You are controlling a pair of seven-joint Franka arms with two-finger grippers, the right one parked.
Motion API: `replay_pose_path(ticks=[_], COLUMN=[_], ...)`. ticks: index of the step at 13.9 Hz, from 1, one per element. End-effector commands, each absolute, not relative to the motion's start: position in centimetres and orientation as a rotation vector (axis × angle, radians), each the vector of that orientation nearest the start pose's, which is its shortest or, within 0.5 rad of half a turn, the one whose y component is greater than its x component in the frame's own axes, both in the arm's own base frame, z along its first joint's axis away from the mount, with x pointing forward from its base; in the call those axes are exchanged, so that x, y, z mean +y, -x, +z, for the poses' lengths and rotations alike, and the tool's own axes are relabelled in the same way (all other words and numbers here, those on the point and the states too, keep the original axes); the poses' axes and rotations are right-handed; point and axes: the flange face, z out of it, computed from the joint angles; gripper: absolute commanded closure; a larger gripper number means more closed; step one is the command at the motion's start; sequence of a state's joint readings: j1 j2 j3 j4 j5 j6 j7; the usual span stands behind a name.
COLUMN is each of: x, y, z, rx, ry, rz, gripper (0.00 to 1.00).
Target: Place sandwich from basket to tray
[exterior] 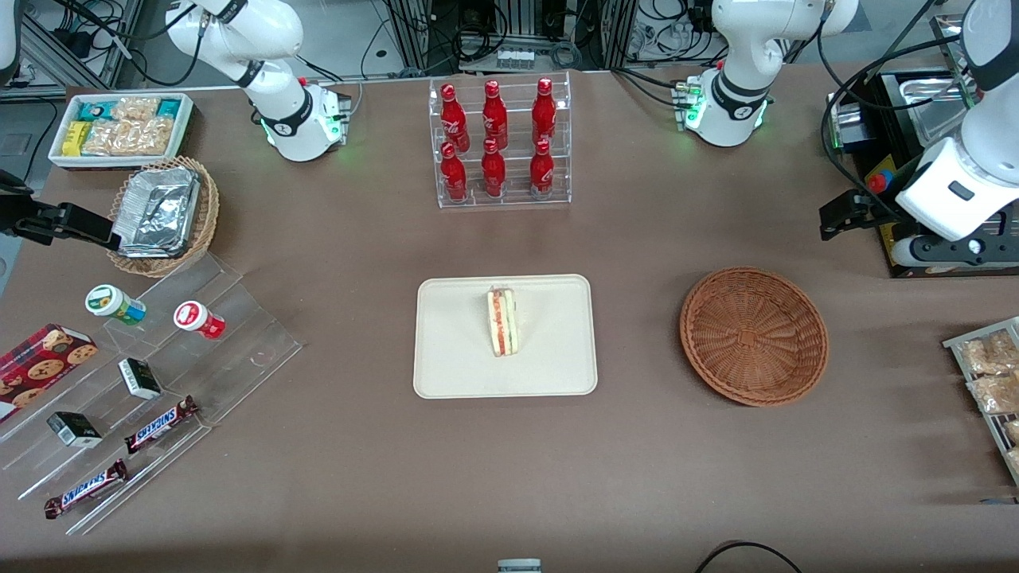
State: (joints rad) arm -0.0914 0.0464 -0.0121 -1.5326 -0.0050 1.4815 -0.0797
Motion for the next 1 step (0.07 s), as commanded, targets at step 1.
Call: replay_pose_path(ticks=[1], x=[-5.61], y=[-55.15], z=[61.11], rx=[0.054], ry=[3.138], rz=[0.165], gripper=[0.00])
